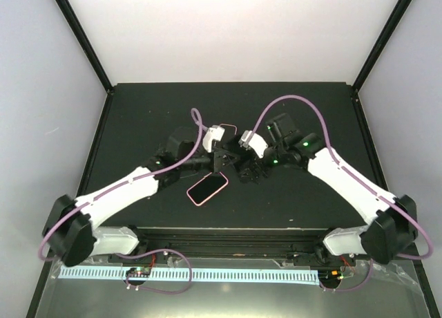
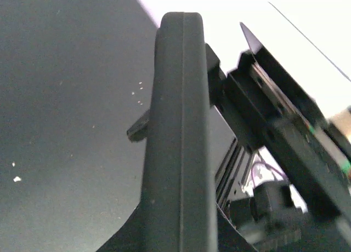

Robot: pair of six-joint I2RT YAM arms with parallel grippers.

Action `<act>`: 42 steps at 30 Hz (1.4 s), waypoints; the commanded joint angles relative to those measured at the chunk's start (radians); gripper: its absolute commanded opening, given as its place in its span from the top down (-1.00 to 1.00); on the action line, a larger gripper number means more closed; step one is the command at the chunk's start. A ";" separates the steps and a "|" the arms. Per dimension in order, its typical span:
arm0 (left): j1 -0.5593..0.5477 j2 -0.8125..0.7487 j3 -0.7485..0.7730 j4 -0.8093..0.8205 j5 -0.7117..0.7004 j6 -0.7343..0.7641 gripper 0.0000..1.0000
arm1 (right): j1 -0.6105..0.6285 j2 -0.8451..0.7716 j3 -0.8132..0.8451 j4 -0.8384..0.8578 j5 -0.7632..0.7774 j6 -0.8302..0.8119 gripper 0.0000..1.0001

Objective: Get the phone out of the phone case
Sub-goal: Pick up the phone at the center of the board, then remove the phone case from the phone.

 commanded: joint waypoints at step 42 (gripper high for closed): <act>0.024 -0.516 -0.123 -0.185 0.428 0.675 0.97 | 0.182 -0.221 -0.063 -0.228 -0.407 -0.367 0.11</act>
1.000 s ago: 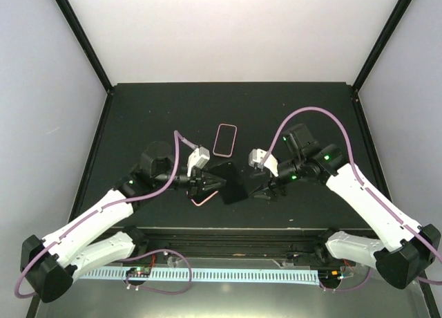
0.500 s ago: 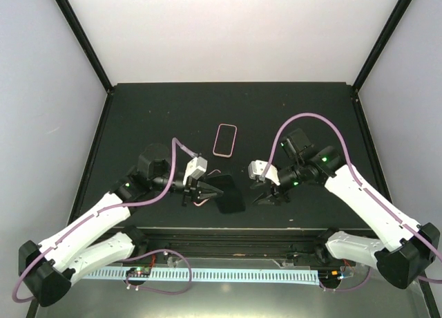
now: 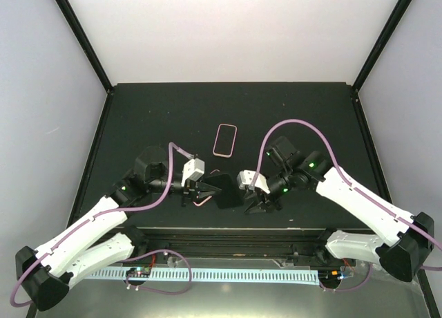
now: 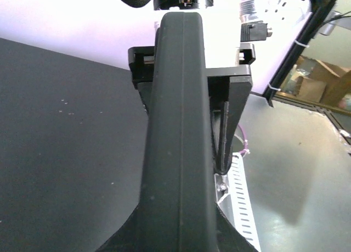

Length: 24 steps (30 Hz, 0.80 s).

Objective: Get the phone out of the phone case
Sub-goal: Remove the phone case from the phone.

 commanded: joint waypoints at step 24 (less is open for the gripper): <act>0.010 0.036 0.024 0.175 0.294 -0.104 0.97 | 0.068 -0.055 -0.041 0.081 -0.053 -0.120 0.59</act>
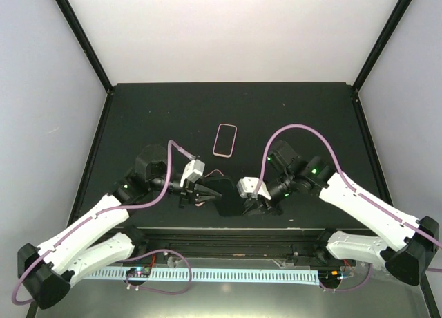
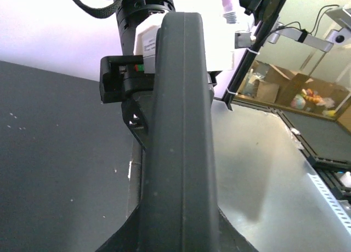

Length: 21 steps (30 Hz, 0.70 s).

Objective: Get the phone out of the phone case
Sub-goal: Remove the phone case from the phone.

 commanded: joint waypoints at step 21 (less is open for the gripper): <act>0.004 0.041 0.038 0.162 0.304 -0.143 0.97 | 0.009 -0.053 -0.016 0.074 0.212 -0.211 0.47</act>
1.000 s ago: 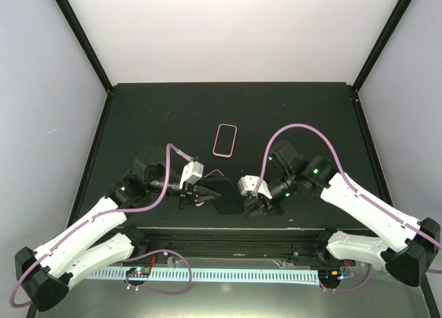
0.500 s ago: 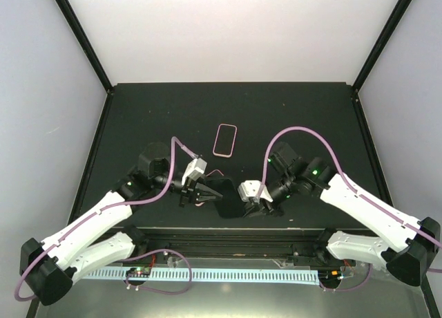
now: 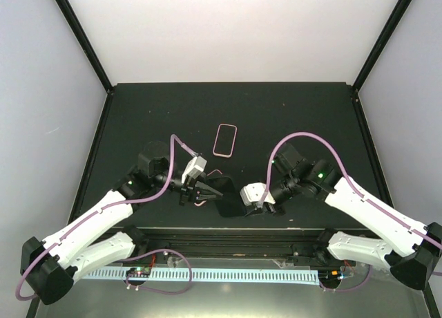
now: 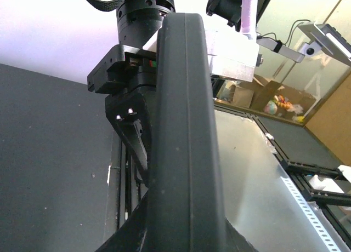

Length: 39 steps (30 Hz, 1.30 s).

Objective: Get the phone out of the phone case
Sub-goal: Remove the phone case from the phone.

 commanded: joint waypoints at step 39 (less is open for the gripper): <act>-0.040 -0.042 0.056 -0.023 0.011 0.013 0.97 | -0.165 0.027 0.092 0.365 -0.133 0.480 -0.04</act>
